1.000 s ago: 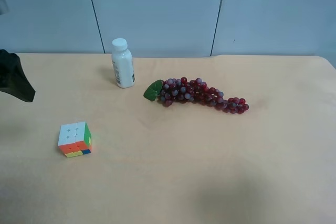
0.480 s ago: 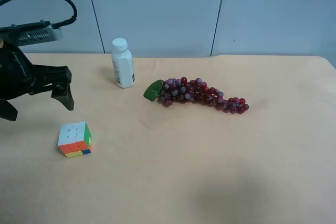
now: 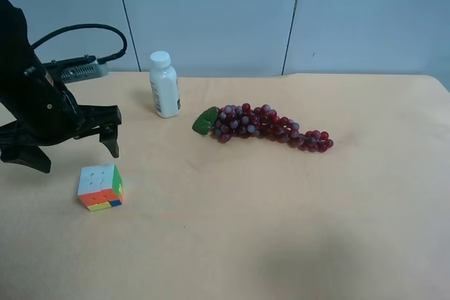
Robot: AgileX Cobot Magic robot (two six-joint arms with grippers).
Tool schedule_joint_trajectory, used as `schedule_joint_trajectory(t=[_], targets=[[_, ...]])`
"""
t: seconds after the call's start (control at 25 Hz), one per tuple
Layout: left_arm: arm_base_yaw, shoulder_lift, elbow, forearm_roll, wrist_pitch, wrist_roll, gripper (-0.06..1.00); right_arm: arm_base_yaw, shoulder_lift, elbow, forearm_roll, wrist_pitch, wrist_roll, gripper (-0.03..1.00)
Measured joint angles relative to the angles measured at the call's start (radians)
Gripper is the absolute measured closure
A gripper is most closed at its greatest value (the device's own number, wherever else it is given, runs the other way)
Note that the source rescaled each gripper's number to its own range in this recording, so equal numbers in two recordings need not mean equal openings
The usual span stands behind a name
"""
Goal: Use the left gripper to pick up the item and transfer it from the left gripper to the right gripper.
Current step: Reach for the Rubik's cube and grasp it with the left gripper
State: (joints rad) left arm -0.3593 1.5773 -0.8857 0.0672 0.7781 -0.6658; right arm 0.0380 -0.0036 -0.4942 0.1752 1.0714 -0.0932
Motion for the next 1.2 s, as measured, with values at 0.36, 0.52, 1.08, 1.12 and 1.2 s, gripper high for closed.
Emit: schedule_joint_trajectory(t=[0.36,0.52,1.08,1.12,1.2], targets=[[0.0,0.103,0.0,-0.037,-0.054,-0.002,-0.05,0.0,0.0,0.0,0.0,0.0,0.0,-0.03],[0.0,0.137,0.0,-0.038,-0.06,-0.002,-0.05,0.0,0.0,0.0,0.0,0.0,0.0,-0.03],[0.0,0.156,0.038,-0.009,-0.165,-0.027,-0.06,0.0,0.0,0.0,0.0,0.0,0.0,-0.03],[0.0,0.156,0.054,-0.009,-0.179,-0.034,-0.06,0.0,0.0,0.0,0.0,0.0,0.0,-0.03],[0.0,0.156,0.08,-0.009,-0.209,-0.046,-0.06,0.0,0.0,0.0,0.0,0.0,0.0,-0.03]])
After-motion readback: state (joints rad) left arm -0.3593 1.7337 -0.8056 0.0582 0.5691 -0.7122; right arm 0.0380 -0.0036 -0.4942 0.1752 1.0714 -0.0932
